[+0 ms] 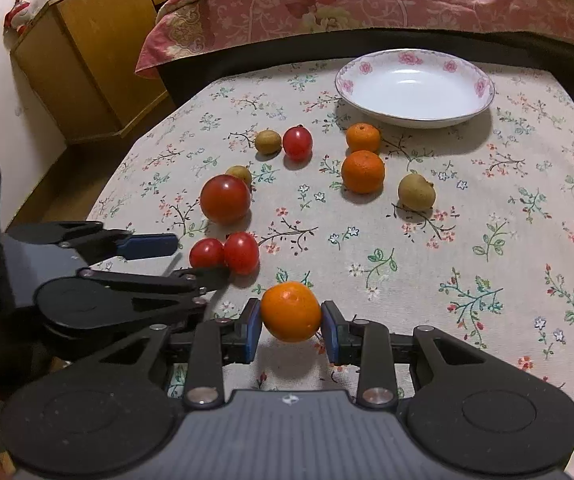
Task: Organize fruits
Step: 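Grasp the small orange with the right gripper while the left gripper grasps a cherry tomato, then carry the orange and cherry tomato to the white plate and release both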
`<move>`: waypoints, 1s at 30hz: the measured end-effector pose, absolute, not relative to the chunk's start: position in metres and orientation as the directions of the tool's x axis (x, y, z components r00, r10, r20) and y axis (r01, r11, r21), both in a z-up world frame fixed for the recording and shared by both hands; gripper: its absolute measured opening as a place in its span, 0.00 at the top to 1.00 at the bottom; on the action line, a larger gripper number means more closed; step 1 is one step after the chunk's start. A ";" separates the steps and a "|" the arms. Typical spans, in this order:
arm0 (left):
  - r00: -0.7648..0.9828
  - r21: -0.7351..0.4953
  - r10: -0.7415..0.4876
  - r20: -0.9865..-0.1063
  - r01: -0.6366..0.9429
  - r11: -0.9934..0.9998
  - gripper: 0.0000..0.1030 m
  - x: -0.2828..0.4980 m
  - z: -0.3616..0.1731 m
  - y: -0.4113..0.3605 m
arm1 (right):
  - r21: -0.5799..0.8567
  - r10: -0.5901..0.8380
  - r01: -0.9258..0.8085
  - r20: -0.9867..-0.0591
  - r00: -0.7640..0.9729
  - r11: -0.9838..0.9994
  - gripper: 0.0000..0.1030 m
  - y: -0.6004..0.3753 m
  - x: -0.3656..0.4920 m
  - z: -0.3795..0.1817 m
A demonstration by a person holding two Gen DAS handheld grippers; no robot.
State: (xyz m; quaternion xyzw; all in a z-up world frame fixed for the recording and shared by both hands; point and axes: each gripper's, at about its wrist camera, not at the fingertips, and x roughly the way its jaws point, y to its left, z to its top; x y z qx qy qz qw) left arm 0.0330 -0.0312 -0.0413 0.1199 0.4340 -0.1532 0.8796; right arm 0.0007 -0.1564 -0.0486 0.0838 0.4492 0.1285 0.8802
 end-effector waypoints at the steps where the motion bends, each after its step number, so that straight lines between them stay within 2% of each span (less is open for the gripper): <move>1: 0.569 0.077 -0.164 -0.806 0.375 0.924 0.46 0.035 -0.043 -0.032 | 0.265 0.302 -0.150 -0.769 0.563 0.953 0.69 -0.157 0.002 -0.049; 2: 0.568 0.070 -0.170 -0.805 0.375 0.924 0.47 0.037 -0.044 -0.032 | 0.264 0.301 -0.148 -0.770 0.563 0.953 0.69 -0.156 0.003 -0.050; 4: 0.553 0.042 -0.188 -0.812 0.376 0.926 0.58 0.041 -0.043 -0.033 | 0.263 0.296 -0.141 -0.772 0.563 0.955 0.69 -0.157 0.003 -0.051; 8: 0.538 0.015 -0.200 -0.819 0.368 0.930 0.59 0.043 -0.042 -0.032 | 0.263 0.292 -0.134 -0.770 0.567 0.955 0.69 -0.160 0.003 -0.051; 10: 0.532 0.012 -0.202 -0.822 0.371 0.929 0.65 0.041 -0.041 -0.032 | 0.256 0.283 -0.130 -0.771 0.570 0.958 0.69 -0.160 0.002 -0.050; 18: 0.539 0.040 -0.188 -0.821 0.382 0.923 0.66 0.031 -0.034 -0.033 | 0.220 0.253 -0.130 -0.769 0.587 0.967 0.69 -0.157 0.000 -0.042; 30: 0.587 0.002 -0.257 -0.768 0.402 0.915 0.65 0.030 0.003 -0.041 | 0.147 0.163 -0.079 -0.751 0.639 0.986 0.69 -0.167 -0.001 -0.008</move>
